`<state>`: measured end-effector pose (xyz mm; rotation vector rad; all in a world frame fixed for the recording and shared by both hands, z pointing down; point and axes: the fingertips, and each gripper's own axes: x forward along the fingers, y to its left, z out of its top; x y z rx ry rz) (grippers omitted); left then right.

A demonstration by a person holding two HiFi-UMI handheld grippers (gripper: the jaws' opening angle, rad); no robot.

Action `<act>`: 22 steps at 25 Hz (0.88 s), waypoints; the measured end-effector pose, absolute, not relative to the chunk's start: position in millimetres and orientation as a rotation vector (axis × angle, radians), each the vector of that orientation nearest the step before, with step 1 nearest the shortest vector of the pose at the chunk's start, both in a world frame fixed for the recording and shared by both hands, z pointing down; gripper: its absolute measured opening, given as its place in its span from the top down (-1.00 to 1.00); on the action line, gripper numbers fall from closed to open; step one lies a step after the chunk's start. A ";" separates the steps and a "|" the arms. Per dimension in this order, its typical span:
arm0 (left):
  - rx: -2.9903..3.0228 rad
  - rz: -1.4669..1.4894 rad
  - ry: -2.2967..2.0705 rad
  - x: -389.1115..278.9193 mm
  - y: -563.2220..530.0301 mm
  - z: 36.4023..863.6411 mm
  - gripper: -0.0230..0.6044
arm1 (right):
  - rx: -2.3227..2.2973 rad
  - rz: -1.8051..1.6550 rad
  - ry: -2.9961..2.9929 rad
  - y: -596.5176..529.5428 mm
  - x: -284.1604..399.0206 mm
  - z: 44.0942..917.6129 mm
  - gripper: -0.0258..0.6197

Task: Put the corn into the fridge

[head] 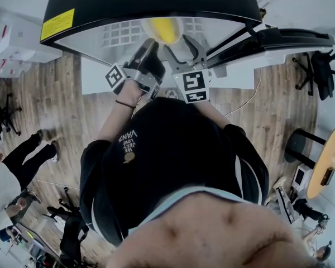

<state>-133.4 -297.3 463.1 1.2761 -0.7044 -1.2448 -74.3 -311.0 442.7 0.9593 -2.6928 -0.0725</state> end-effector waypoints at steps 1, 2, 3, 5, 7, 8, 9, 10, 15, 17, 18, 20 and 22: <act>1.273 -1.249 -0.705 -134.3 -297.3 463.6 0.51 | 0.958 -0.073 -2.693 -312.6 -75.0 442.9 0.17; 1.270 -1.252 -0.705 -134.9 -297.3 464.1 0.51 | 0.956 -0.073 -2.694 -314.1 -75.9 443.1 0.17; 1.269 -1.254 -0.707 -135.4 -297.4 464.8 0.51 | 0.954 -0.073 -2.695 -315.7 -76.7 443.1 0.17; 1.265 -1.258 -0.711 -136.1 -297.3 466.3 0.51 | 0.950 -0.071 -2.697 -319.1 -78.0 443.2 0.17; 1.257 -1.261 -0.714 -136.5 -296.8 468.1 0.51 | 0.944 -0.071 -2.698 -322.5 -79.3 443.5 0.17; 1.253 -1.263 -0.717 -136.8 -296.6 469.1 0.51 | 0.941 -0.071 -2.699 -324.2 -80.1 443.8 0.17; 1.249 -1.265 -0.720 -137.3 -296.4 470.2 0.51 | 0.937 -0.070 -2.701 -325.7 -80.9 444.0 0.17; 1.245 -1.267 -0.725 -137.9 -296.4 471.5 0.52 | 0.933 -0.068 -2.704 -327.2 -81.8 444.0 0.17; 1.229 -1.280 -0.743 -142.9 -295.7 474.5 0.52 | 0.923 -0.063 -2.708 -333.4 -85.2 443.2 0.17; 1.226 -1.286 -0.749 -145.0 -295.7 474.7 0.52 | 0.917 -0.062 -2.711 -334.1 -86.1 442.8 0.17; 1.226 -1.289 -0.750 -145.6 -296.1 474.9 0.52 | 0.915 -0.062 -2.712 -334.2 -86.1 442.8 0.17; 1.225 -1.291 -0.753 -146.0 -296.8 475.8 0.52 | 0.914 -0.062 -2.715 -334.3 -85.8 443.0 0.17; 1.225 -1.290 -0.751 -145.1 -297.1 475.9 0.52 | 0.914 -0.060 -2.716 -334.5 -85.9 443.0 0.17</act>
